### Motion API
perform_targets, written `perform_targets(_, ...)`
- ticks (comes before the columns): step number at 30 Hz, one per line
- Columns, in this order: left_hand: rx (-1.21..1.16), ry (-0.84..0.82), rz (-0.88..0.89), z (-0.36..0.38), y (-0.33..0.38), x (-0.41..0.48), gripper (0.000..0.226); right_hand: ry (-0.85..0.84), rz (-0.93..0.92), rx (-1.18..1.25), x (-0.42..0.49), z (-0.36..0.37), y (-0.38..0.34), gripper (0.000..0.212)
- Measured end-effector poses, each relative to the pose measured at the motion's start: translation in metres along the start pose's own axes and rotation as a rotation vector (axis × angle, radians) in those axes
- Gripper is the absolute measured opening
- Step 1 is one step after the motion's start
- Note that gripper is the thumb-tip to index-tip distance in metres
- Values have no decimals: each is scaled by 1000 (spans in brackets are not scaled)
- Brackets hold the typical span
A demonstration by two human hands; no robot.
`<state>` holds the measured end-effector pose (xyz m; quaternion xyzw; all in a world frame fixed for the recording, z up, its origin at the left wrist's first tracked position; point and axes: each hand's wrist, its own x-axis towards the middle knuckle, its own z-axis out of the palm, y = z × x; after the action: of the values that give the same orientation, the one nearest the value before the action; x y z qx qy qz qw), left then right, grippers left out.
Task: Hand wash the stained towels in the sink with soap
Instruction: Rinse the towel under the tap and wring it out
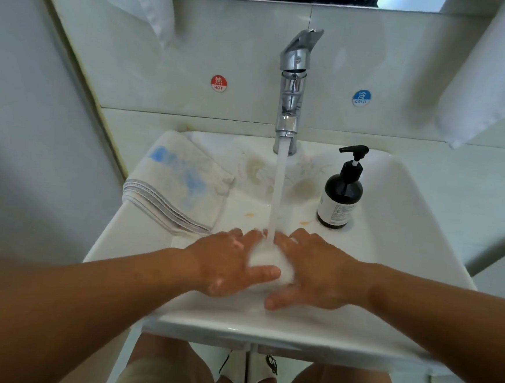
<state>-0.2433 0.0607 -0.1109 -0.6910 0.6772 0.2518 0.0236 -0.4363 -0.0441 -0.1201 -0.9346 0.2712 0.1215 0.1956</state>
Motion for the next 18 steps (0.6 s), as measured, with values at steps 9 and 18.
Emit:
perform_targets(9,184,156,-17,-1,0,14,86,109,82,-181,19,-2,-8,85)
perform_targets(18,-110,-112,-110,-18,-9,19,103,-154,125,536,8,-23,-11,57)
